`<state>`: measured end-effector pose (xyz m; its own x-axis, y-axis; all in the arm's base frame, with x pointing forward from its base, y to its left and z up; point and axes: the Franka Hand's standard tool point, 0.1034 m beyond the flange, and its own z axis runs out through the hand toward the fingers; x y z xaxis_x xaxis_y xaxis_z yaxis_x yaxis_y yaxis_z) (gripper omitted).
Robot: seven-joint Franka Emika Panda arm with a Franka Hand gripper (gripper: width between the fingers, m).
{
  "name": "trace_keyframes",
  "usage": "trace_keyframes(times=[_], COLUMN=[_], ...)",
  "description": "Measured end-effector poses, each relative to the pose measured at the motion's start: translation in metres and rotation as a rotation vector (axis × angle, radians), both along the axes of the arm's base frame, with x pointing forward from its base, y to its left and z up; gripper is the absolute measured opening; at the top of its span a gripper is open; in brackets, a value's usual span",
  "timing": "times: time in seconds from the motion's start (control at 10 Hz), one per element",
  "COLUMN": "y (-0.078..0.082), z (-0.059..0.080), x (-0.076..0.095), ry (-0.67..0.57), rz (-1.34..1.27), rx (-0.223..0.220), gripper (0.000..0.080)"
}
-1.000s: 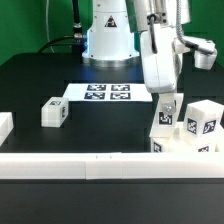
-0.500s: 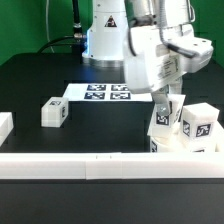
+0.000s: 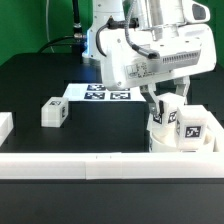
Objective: Assemble stool
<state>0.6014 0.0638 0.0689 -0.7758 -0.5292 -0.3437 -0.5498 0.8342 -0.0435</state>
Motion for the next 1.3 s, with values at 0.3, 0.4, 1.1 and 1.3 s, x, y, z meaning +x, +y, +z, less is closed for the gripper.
trace_keyframes(times=[0.3,0.4,1.1,1.3], y=[0.001,0.003,0.002,-0.003], z=[0.018,0.028,0.042,0.042], x=[0.006,0.008,0.013,0.013], ry=[-0.037,-0.056,-0.152,-0.198], rz=[0.072,0.105,0.578,0.870], rx=[-0.012,-0.018,-0.177,-0.277], gripper=[0.0606,0.0606,0.0648,0.0648])
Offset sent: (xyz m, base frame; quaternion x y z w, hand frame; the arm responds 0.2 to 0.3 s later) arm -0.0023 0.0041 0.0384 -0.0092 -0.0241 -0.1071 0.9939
